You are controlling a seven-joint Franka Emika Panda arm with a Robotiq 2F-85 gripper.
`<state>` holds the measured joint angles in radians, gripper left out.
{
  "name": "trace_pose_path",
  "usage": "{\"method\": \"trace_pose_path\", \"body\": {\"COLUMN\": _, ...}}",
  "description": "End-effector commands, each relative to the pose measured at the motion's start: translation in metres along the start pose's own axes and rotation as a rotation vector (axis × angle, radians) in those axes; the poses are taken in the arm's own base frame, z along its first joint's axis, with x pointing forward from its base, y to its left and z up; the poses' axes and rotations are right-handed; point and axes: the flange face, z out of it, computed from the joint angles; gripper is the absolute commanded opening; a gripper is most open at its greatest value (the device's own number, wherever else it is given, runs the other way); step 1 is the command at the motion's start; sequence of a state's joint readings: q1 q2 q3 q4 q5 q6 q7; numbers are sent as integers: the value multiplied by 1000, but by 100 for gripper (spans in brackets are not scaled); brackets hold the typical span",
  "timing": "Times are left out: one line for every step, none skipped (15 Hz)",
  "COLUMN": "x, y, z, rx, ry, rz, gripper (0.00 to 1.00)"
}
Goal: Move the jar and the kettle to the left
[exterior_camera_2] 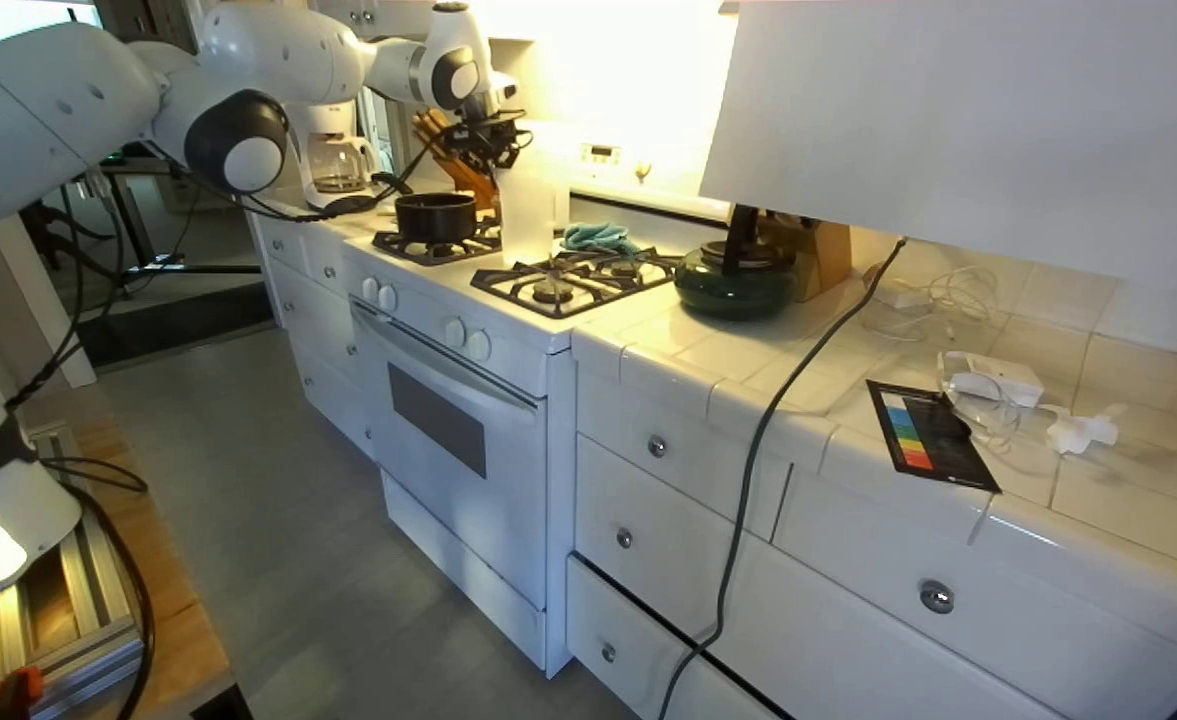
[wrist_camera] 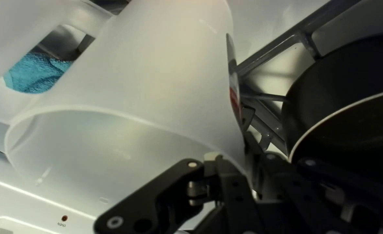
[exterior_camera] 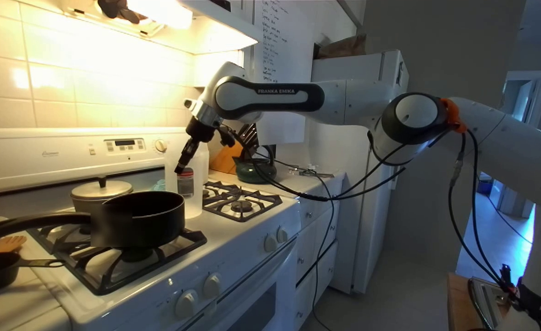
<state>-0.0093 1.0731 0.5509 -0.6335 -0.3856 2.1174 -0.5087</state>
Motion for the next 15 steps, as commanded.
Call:
{"method": "trace_pose_path", "body": {"x": 1, "y": 8, "z": -4, "rx": -37, "ry": 21, "rz": -8, "gripper": 44}}
{"method": "trace_pose_path", "body": {"x": 2, "y": 10, "z": -7, "rx": -39, "ry": 23, "rz": 2, "gripper": 52}}
{"method": "trace_pose_path", "body": {"x": 2, "y": 12, "z": -11, "rx": -46, "ry": 26, "rz": 9, "gripper": 58}}
{"method": "trace_pose_path", "body": {"x": 3, "y": 14, "z": -15, "rx": -55, "ry": 30, "rz": 15, "gripper": 64}}
{"method": "trace_pose_path", "body": {"x": 4, "y": 18, "z": -23, "rx": -69, "ry": 36, "rz": 29, "gripper": 72}}
{"method": "trace_pose_path", "body": {"x": 4, "y": 22, "z": -30, "rx": -78, "ry": 43, "rz": 47, "gripper": 78}}
{"method": "trace_pose_path", "body": {"x": 4, "y": 26, "z": -40, "rx": -74, "ry": 45, "rz": 83, "gripper": 86}}
{"method": "trace_pose_path", "body": {"x": 5, "y": 31, "z": -51, "rx": -75, "ry": 57, "rz": 115, "gripper": 93}}
{"method": "trace_pose_path", "body": {"x": 5, "y": 35, "z": -61, "rx": -69, "ry": 67, "rz": 146, "gripper": 99}}
{"method": "trace_pose_path", "body": {"x": 4, "y": 41, "z": -73, "rx": -57, "ry": 81, "rz": 192, "gripper": 100}}
{"method": "trace_pose_path", "body": {"x": 3, "y": 48, "z": -83, "rx": -62, "ry": 101, "rz": 243, "gripper": 100}}
{"method": "trace_pose_path", "body": {"x": 2, "y": 56, "z": -96, "rx": -76, "ry": 119, "rz": 295, "gripper": 100}}
{"method": "trace_pose_path", "body": {"x": -2, "y": 65, "z": -106, "rx": -79, "ry": 136, "rz": 351, "gripper": 100}}
{"method": "trace_pose_path", "body": {"x": -6, "y": 75, "z": -119, "rx": -93, "ry": 149, "rz": 406, "gripper": 100}}
{"method": "trace_pose_path", "body": {"x": -10, "y": 84, "z": -127, "rx": -115, "ry": 163, "rz": 457, "gripper": 100}}
